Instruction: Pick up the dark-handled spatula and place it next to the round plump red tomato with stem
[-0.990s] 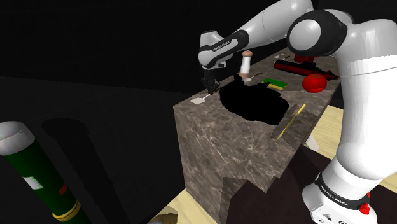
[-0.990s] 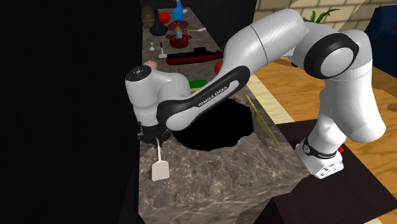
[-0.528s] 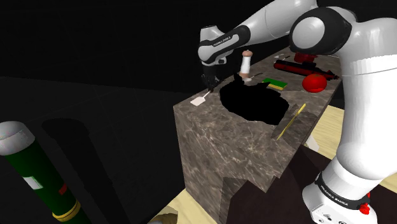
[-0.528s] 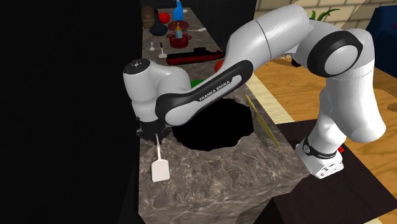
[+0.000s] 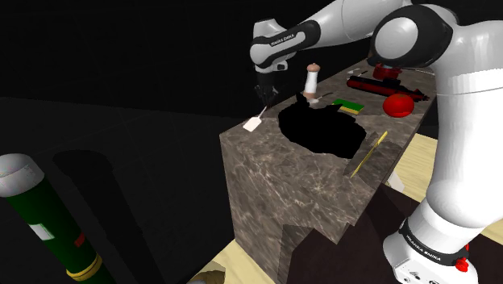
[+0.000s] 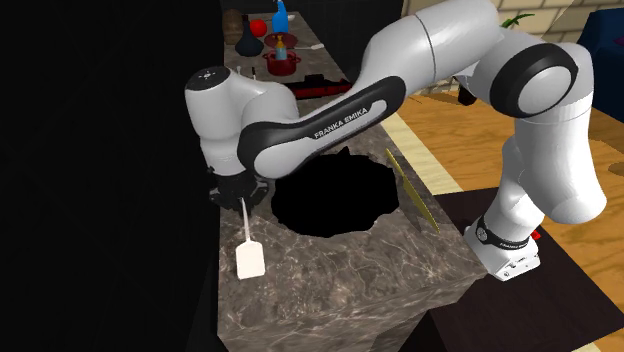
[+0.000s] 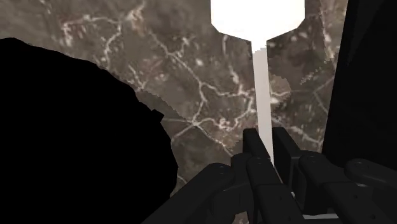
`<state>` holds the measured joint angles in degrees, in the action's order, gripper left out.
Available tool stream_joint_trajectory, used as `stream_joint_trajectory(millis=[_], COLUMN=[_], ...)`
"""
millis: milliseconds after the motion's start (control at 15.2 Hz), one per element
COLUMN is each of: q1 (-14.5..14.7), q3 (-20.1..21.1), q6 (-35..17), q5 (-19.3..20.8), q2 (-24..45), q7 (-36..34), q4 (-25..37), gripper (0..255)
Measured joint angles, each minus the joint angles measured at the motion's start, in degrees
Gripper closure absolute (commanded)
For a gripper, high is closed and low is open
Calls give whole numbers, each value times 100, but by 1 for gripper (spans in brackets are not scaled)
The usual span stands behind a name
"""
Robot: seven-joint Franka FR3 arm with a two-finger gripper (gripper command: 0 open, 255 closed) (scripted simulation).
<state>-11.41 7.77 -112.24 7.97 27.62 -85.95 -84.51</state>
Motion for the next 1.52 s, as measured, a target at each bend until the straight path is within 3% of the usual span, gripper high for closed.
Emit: stream_joint_trajectory(millis=[1386,1518], q1=[51,-62], q3=[26,5], q6=[1515,1424], q5=[-55,-94], q2=[-107,-341], q7=[130,243], q4=[1417,1100], gripper=[255,255])
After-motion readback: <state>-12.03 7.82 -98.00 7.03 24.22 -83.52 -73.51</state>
